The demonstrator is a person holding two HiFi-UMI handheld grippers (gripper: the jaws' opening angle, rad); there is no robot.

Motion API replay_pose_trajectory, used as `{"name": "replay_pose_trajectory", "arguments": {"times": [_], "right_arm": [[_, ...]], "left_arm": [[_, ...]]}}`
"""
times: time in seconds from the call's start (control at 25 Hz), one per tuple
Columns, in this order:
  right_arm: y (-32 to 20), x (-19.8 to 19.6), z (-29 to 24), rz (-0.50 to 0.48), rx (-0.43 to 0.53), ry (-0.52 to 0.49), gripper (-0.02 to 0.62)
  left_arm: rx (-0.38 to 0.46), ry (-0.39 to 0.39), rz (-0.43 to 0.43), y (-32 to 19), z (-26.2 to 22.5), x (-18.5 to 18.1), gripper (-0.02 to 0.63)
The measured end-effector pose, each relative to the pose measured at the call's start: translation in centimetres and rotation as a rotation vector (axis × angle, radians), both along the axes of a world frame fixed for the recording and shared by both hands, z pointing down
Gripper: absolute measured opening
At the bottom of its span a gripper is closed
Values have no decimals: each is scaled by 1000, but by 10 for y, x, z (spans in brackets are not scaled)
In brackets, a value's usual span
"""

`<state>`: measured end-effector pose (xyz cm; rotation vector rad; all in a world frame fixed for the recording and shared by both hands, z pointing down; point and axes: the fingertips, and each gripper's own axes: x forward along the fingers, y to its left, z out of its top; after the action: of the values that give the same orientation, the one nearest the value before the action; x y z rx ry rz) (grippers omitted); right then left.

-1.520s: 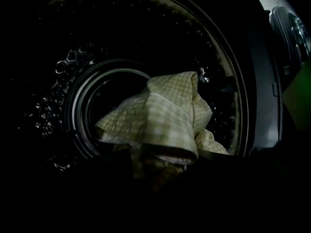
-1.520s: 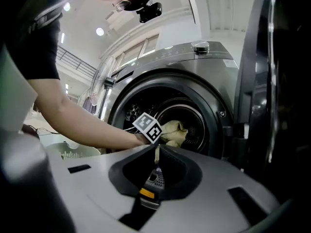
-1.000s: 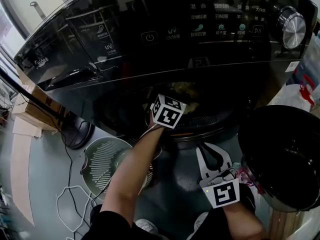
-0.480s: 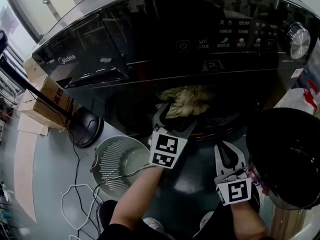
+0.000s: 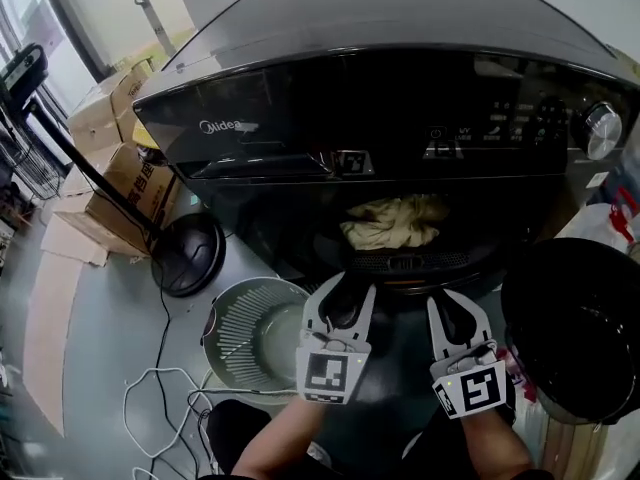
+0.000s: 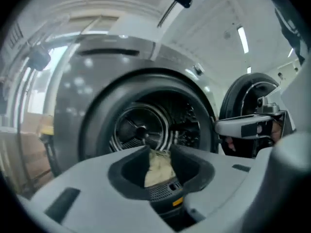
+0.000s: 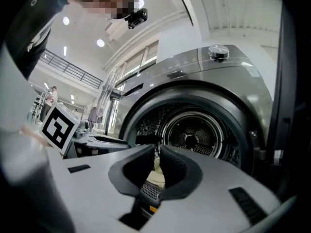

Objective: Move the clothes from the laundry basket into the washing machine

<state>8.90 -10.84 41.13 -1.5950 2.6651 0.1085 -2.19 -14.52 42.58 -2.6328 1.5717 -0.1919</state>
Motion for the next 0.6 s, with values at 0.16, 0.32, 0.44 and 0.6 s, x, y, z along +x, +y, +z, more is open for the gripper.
{"name": "replay_pose_trajectory", "arguments": {"times": [0.16, 0.32, 0.44, 0.6], "right_arm": [[2, -15, -43, -13, -7, 4, 26], [0, -30, -131, -3, -6, 46, 14], [10, -35, -193, 7, -50, 70, 11], [32, -36, -287, 4, -98, 59, 6]], "left_arm": [[2, 68, -70, 11, -36, -35, 6], [-7, 83, -63, 26, -114, -51, 6], [-64, 100, -57, 48, -180, -52, 6], [-148, 119, -62, 74, -269, -52, 6]]}}
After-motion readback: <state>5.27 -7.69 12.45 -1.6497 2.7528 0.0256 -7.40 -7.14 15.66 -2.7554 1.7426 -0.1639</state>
